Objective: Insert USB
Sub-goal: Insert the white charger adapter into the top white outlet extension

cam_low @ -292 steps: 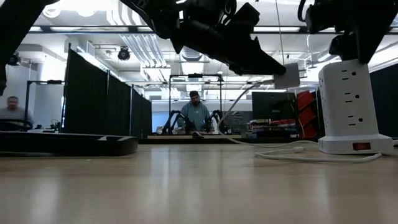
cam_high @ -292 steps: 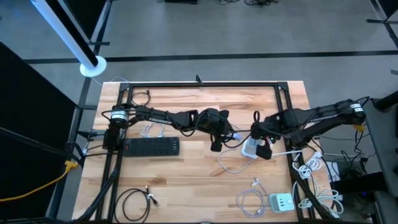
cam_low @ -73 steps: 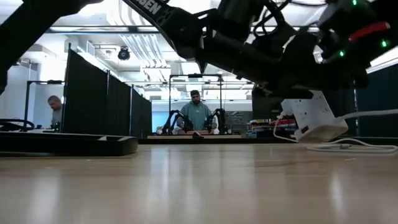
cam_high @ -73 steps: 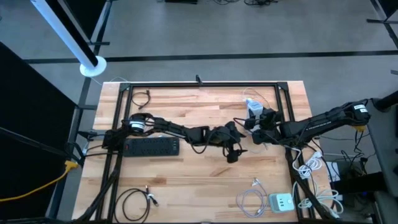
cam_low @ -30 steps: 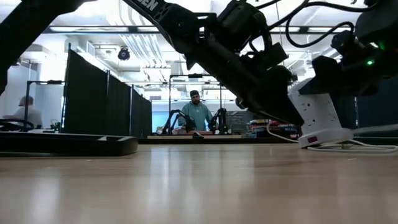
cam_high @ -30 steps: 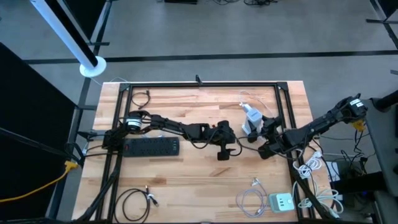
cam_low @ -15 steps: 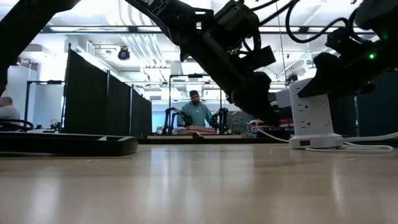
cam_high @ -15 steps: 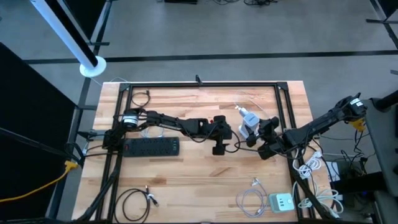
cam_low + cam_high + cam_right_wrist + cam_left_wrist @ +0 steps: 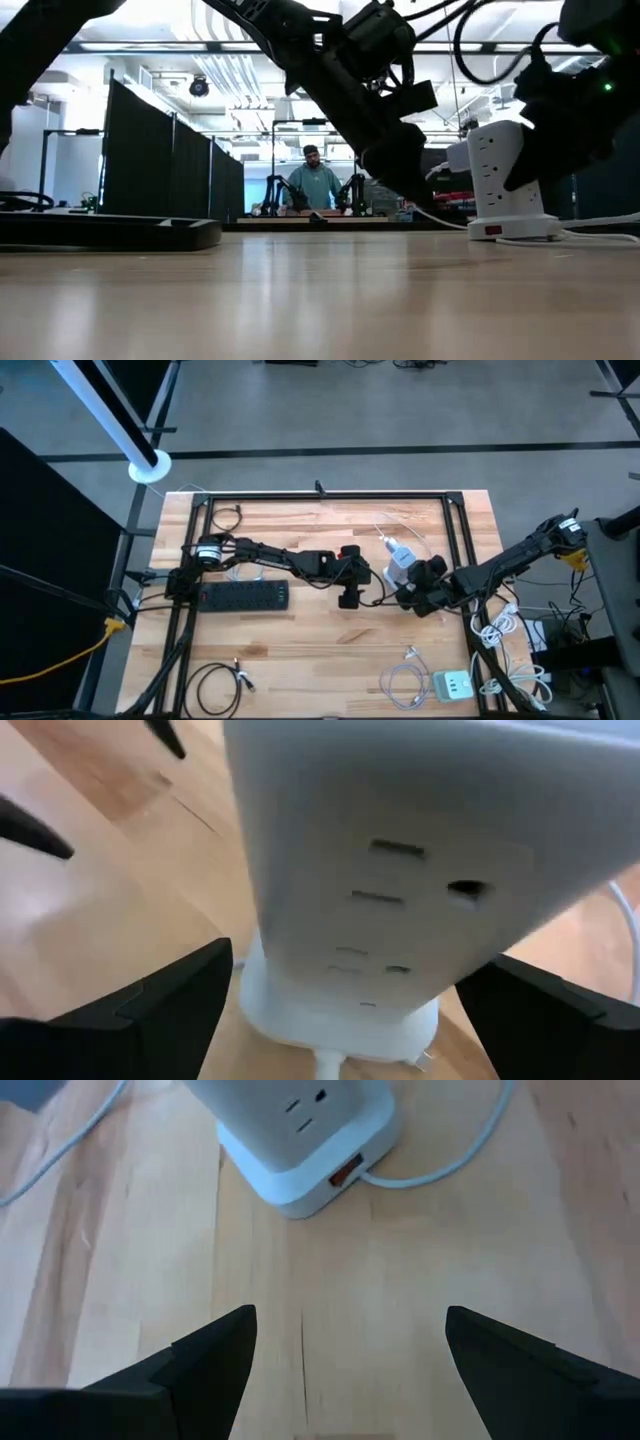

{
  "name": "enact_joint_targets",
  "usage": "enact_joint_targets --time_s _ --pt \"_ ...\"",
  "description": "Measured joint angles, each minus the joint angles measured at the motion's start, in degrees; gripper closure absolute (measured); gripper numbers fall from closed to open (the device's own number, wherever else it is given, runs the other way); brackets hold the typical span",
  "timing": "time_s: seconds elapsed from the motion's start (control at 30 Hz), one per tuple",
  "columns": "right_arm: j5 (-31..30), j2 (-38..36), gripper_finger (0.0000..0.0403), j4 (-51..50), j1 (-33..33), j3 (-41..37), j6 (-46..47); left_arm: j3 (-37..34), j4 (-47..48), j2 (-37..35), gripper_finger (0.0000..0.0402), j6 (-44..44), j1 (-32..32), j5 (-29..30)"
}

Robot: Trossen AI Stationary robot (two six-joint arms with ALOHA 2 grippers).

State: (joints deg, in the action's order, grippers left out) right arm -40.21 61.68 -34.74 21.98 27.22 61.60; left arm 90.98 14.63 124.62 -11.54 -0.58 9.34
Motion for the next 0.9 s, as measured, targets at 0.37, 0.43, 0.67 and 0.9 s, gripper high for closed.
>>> enact_joint_targets --time_s 0.37,0.43,0.67,0.9 --pt "5.1 -0.1 0.0045 -8.3 -0.2 7.2 -0.1 -5.6 2.4 -5.6 0.009 0.0 0.0 2.2" --pt "5.1 -0.1 0.0044 -10.4 -0.2 8.9 0.3 -9.0 1.3 -8.4 0.009 0.0 0.0 4.4" --pt "8.1 -0.1 0.0044 -19.6 -0.2 15.6 -0.1 -25.2 -4.5 -19.7 0.009 4.9 -0.4 6.8" --pt "23.6 -0.2 0.0044 -29.3 -0.2 18.3 4.1 -40.8 -10.9 -31.7 0.009 16.7 -0.2 7.1"
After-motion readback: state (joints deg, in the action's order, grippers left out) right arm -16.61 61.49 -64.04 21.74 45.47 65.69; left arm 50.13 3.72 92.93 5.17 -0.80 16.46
